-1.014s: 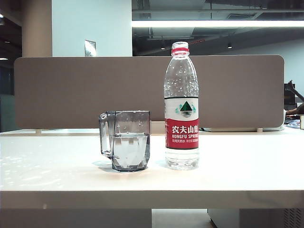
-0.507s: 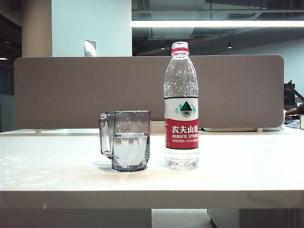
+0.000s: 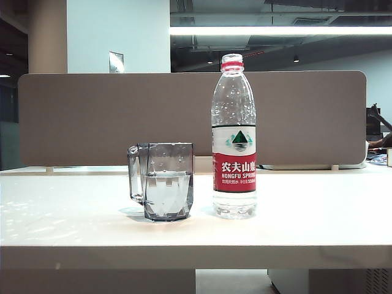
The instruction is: Pick up the mineral water bottle on the table and pour water into the mug until it's half full.
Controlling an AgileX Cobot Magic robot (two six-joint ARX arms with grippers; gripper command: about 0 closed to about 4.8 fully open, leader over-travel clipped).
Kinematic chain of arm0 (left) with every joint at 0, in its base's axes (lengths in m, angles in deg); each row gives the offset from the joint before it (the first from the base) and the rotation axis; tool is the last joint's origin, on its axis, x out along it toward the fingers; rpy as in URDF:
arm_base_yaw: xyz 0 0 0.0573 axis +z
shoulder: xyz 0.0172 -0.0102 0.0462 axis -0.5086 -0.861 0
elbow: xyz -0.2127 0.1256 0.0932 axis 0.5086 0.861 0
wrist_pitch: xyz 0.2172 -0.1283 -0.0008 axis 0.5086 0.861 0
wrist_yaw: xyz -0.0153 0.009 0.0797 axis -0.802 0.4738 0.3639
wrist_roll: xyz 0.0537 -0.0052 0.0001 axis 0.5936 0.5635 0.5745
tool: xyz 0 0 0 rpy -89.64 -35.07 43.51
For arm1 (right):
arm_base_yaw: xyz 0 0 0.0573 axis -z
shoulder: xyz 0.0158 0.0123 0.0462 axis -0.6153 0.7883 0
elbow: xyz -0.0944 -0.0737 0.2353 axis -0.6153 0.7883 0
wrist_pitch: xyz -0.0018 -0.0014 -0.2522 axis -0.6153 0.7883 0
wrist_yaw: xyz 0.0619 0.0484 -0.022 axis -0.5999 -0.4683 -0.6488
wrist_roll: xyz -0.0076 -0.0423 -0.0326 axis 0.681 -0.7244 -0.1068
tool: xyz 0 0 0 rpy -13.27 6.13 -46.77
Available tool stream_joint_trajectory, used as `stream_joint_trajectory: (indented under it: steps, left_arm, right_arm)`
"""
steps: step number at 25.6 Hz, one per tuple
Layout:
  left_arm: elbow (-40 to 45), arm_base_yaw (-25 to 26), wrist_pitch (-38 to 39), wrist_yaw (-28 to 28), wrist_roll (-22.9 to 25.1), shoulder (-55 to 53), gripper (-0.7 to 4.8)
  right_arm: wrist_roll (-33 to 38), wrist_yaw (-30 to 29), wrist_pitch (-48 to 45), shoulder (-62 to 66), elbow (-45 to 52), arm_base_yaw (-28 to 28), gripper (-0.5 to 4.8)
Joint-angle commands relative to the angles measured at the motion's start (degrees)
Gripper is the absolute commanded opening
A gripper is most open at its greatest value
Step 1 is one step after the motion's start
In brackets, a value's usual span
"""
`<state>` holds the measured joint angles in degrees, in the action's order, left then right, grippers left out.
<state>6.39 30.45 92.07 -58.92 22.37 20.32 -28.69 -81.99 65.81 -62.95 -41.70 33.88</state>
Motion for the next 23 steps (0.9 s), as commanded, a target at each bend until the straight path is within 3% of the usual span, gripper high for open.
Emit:
stream_joint_trajectory:
  steps: [1,4,23]
  left_arm:
    - [-0.17,0.92,0.76,2.84,0.2,-0.04,-0.05]
    - [-0.17,0.92,1.22,7.23,0.07,-0.04,-0.05]
    - [-0.17,0.92,1.14,5.9,-0.9,-0.04,-0.05]
  right_arm:
    - [0.17,0.11,-0.63,-0.04,0.42,-0.02,-0.05]
    - [0.17,0.11,-0.63,-0.04,0.42,-0.02,-0.05]
    - [0.17,0.11,-0.63,-0.04,0.42,-0.02,-0.05]
